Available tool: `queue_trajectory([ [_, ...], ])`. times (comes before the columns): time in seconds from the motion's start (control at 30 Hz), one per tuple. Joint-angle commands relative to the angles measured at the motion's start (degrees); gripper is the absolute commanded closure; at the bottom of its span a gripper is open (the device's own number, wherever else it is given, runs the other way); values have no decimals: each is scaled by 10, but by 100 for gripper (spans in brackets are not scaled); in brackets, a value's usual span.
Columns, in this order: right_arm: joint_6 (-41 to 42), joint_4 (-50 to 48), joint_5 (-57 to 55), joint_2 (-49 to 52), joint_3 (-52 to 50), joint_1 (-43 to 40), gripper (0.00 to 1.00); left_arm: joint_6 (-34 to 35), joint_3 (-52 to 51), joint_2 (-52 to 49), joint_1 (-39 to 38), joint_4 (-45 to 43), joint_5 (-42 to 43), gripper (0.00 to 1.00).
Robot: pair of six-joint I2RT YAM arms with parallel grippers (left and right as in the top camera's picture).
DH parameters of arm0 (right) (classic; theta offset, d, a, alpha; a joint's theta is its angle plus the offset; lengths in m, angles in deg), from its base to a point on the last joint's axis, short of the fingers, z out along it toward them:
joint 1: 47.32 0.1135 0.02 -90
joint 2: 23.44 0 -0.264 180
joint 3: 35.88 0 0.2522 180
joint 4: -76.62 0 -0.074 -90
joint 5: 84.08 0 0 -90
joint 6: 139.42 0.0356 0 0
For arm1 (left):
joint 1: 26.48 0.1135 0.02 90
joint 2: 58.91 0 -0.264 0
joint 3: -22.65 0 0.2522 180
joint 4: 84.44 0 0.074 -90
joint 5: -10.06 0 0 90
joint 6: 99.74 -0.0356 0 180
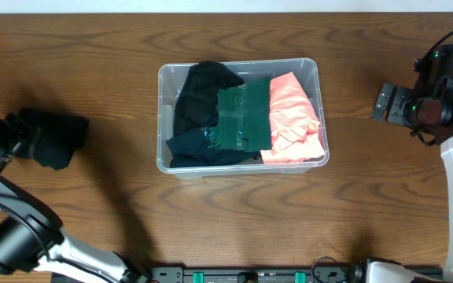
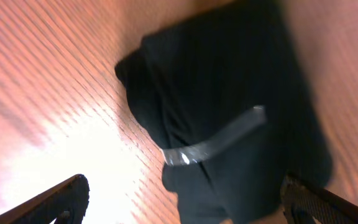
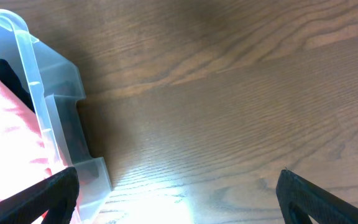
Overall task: Pack container
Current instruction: 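Move the left gripper to the black folded garment and grasp it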
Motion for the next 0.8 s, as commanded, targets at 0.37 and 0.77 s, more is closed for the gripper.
queue_trajectory([
  [0.37, 0, 3, -3, 4, 0, -2, 1, -27, -3, -120, -18, -33, 143, 2],
  [0.77, -3, 12, -4, 4, 0, -2, 1, -24, -3, -86, -43, -27, 245, 88],
])
